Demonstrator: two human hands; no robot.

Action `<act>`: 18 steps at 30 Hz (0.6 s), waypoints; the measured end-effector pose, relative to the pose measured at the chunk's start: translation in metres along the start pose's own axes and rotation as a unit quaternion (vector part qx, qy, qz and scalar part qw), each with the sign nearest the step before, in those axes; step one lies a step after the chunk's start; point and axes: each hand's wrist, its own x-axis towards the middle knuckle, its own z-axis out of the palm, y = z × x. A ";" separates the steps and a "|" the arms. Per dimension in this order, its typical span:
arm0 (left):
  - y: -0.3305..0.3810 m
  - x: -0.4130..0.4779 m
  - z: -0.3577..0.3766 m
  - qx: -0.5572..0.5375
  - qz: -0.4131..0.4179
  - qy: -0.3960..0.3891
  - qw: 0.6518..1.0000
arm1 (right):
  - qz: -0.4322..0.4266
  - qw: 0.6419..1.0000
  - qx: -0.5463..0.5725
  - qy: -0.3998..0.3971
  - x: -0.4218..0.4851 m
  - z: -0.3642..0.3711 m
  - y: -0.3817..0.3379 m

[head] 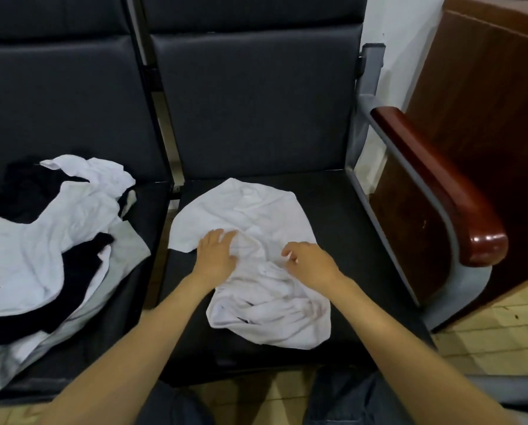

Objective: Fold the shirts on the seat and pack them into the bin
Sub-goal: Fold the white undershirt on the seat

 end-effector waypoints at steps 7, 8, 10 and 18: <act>-0.015 -0.031 0.006 -0.015 -0.049 -0.081 0.995 | -0.181 0.960 -0.209 -0.031 0.047 0.023 0.002; -0.017 -0.033 0.004 -0.015 -0.050 -0.098 0.994 | -0.184 0.958 -0.219 -0.026 0.048 0.024 0.003; -0.019 -0.035 0.001 -0.023 -0.049 -0.117 0.992 | -0.196 0.959 -0.206 0.011 0.046 0.022 0.003; -0.031 -0.035 -0.006 -0.052 -0.083 -0.148 0.984 | -0.036 0.967 -0.164 0.193 0.010 -0.035 0.050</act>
